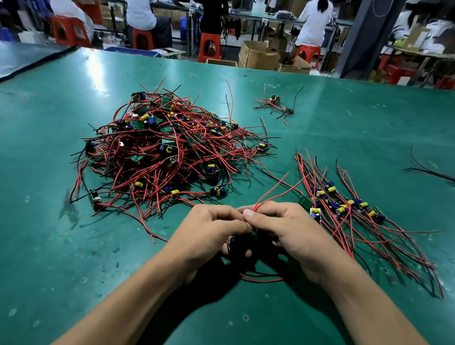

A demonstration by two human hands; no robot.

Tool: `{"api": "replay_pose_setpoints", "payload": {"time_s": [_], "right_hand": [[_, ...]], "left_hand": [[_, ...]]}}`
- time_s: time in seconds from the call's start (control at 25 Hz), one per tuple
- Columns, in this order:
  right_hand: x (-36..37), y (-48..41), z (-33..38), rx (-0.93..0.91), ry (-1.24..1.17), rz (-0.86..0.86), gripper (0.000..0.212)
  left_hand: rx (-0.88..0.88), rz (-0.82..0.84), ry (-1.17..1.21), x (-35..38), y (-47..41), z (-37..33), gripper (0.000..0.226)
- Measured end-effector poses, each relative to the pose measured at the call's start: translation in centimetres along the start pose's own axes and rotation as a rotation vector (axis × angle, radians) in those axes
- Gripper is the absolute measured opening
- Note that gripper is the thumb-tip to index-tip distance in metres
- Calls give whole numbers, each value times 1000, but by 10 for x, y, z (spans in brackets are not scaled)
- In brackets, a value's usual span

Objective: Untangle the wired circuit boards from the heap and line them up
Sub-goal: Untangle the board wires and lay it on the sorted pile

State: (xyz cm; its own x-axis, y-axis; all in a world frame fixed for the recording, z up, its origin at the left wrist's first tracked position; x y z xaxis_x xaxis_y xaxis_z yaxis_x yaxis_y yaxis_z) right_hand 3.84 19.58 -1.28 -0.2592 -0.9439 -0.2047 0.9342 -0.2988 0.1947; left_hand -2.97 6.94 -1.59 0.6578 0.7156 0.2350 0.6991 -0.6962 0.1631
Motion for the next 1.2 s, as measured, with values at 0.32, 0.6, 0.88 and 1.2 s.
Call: {"api": "replay_pose_setpoints", "payload": {"time_s": [0.32,0.6,0.88,1.2], "right_hand": [[-12,-8,-1,-59,153,-148,18],[-41,-14,-4,-196,41,-460,12],[-17,-14,-8,-97,-316,-206,34],[-1,-8,-7,-31,-103,-86,21]], "left_hand": [[-152,9,78,3,0,-2,16],[-204,117,72,4,2,-3,16],[-172,43,133,3,3,-1,7],[-109,-27,81,1,0,0,9]]}}
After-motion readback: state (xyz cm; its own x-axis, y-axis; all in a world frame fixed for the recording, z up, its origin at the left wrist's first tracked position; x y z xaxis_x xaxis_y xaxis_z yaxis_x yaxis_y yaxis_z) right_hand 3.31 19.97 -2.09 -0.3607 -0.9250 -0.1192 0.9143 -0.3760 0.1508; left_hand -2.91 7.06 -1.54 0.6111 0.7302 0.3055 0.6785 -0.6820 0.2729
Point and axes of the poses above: each hand's wrist, its own y-axis away from the middle knuckle, its own x-axis out of the palm, z = x × y, the point moved 4 cm from there along -y, towards the middle knuckle, and after that the axes turned 7 degrees about y, right-handed, at the moved point
